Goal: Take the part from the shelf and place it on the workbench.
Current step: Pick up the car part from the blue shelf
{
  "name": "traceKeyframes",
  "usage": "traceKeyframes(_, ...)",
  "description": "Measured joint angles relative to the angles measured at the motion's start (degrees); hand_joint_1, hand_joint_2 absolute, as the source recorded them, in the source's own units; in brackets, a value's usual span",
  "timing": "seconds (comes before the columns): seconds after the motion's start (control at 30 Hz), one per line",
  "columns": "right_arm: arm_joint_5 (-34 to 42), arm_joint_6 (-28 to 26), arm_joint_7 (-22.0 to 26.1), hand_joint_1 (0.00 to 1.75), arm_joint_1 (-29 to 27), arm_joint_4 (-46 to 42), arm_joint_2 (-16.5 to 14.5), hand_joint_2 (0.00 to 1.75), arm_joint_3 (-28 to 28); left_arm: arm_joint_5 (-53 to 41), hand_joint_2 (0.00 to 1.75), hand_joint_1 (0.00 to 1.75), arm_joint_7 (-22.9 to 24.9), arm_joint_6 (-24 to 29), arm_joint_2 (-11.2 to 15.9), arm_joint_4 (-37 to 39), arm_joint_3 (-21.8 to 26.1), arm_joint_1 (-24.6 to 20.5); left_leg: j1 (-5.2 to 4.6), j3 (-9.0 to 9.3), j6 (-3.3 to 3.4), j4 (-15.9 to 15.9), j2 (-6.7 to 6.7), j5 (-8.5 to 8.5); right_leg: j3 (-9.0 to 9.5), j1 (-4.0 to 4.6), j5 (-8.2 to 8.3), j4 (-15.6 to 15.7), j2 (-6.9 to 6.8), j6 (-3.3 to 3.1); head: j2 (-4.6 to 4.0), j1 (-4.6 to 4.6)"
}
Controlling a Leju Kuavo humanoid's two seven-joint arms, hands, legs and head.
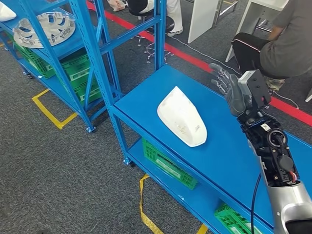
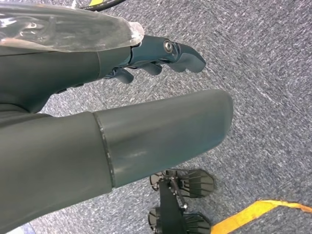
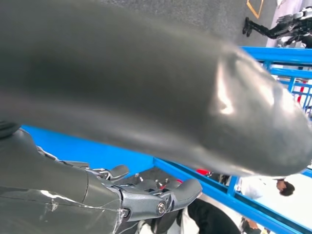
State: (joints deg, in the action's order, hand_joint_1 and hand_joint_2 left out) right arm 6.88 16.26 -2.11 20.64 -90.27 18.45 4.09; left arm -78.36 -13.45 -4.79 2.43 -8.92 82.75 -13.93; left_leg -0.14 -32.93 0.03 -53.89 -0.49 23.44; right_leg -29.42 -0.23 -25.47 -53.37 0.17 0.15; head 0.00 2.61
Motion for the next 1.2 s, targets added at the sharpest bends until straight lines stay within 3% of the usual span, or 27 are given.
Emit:
traceKeyframes(0.4,0.04,0.30,-0.44,0.00,-0.12,0.00,0.00,0.00,-0.01,0.00,0.00,0.00,0.02,0.01,0.00,0.00,0.00,0.00,0.25,0.09,0.02,0.09,0.04,-0.05,-0.01,0.23,0.01,-0.01,0.01,0.15,0.00,-0.65)
traceKeyframes(0.53,0.45,0.76,-2.26,0.00,-0.46,0.00,0.01,1.75,-0.01,0.00,0.00,0.00,0.20,0.17,-0.04,0.00,0.00,0.02,0.28,0.11,0.01,0.13,0.04,-0.06,-0.01,0.26,-0.01,-0.02,0.02,0.12,0.00,-0.74)
traceKeyframes(0.8,-2.60,0.60,-5.48,0.00,-1.46,-0.42,1.52,1.75,0.05,-0.17,0.00,0.00,0.38,0.33,-0.08,0.00,0.00,0.07,0.28,0.12,0.01,0.15,0.04,-0.05,-0.01,0.25,-0.03,-0.01,0.01,0.10,0.00,-0.74)
traceKeyframes(1.2,-10.03,9.73,-11.08,0.00,-0.40,-2.45,6.87,1.75,4.33,0.59,0.00,0.00,0.38,0.13,-0.09,0.00,0.00,0.34,0.27,0.12,0.01,0.15,0.03,-0.05,0.04,0.26,-0.03,-0.01,0.00,0.10,0.00,-0.75)
